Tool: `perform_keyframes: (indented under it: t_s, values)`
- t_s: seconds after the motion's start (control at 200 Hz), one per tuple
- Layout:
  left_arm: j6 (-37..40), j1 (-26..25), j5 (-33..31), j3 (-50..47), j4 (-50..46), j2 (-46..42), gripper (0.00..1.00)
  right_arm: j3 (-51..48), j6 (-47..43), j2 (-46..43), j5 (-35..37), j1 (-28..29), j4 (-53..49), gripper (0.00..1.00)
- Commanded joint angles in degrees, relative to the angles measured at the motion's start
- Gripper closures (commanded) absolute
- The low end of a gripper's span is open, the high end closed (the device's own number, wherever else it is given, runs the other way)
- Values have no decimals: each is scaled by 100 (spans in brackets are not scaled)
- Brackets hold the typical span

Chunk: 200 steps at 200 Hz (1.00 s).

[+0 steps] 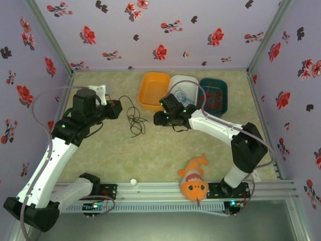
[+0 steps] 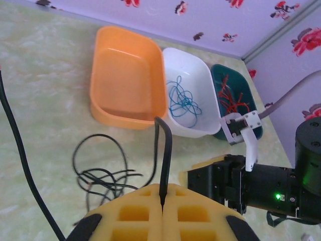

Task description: Untangle the cables

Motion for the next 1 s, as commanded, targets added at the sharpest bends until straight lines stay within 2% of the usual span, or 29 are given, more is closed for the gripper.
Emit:
perform_keyframes:
  t_s: [0.0, 0.145, 0.515, 0.825, 0.925, 0.995]
  values:
    - [153, -104, 147, 92, 125, 176, 100, -255, -107, -61, -722, 94, 920, 46]
    - [93, -203, 205, -5, 268, 397, 100, -261, -108, 83, -913, 245, 1148, 44]
    - [142, -452, 368, -95, 313, 609, 100, 203, -283, 1143, -463, 346, 761, 46]
    - [241, -452, 362, -70, 90, 479, 100, 135, -422, 1181, -341, 274, 1080, 46]
    - [232, -457, 366, -54, 64, 460, 100, 217, -448, 1296, -288, 276, 1145, 53]
    - [248, -459, 363, -13, 32, 442, 100, 260, -444, 1384, -170, 276, 1142, 71]
